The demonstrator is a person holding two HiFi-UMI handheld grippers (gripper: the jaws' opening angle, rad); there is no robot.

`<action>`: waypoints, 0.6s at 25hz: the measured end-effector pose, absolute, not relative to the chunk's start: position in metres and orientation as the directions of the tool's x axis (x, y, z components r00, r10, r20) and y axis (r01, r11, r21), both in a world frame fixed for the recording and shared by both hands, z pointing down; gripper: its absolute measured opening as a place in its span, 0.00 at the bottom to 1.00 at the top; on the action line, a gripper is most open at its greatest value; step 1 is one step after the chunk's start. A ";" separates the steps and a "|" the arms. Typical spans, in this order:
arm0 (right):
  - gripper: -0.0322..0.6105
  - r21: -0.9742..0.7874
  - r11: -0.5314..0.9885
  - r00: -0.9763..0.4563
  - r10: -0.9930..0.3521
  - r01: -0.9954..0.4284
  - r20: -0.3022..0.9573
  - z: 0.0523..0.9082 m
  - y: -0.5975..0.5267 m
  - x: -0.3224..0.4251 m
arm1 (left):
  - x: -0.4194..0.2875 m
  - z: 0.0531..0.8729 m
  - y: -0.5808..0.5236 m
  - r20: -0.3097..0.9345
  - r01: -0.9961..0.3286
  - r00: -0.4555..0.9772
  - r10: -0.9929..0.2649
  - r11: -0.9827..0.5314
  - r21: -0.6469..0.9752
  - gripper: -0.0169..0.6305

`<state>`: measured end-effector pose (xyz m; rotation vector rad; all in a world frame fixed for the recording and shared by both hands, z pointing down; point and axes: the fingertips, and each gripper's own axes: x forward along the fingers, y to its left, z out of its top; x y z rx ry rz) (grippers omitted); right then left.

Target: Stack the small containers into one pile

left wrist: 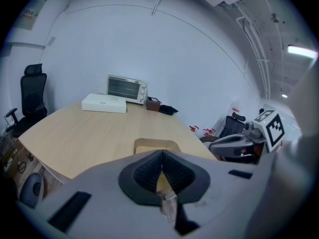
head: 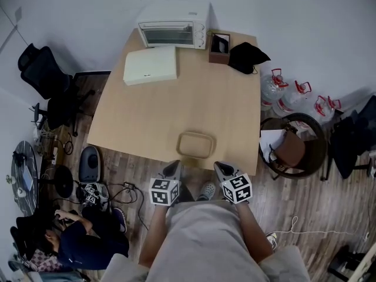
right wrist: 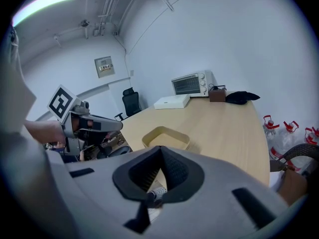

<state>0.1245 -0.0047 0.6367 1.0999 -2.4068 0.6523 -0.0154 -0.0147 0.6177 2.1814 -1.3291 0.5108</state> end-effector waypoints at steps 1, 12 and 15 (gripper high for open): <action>0.06 -0.241 0.578 -0.603 -0.586 -0.779 0.542 0.636 -0.004 0.124 | -0.015 0.617 -0.015 0.566 -0.894 0.446 -0.693 -0.377 0.242 0.03; 0.06 -0.245 0.578 -0.604 -0.584 -0.779 0.542 0.637 -0.003 0.125 | -0.015 0.618 -0.015 0.561 -0.894 0.448 -0.696 -0.369 0.255 0.03; 0.06 -0.247 0.577 -0.604 -0.585 -0.779 0.541 0.637 -0.003 0.125 | -0.014 0.619 -0.014 0.566 -0.893 0.449 -0.691 -0.374 0.251 0.03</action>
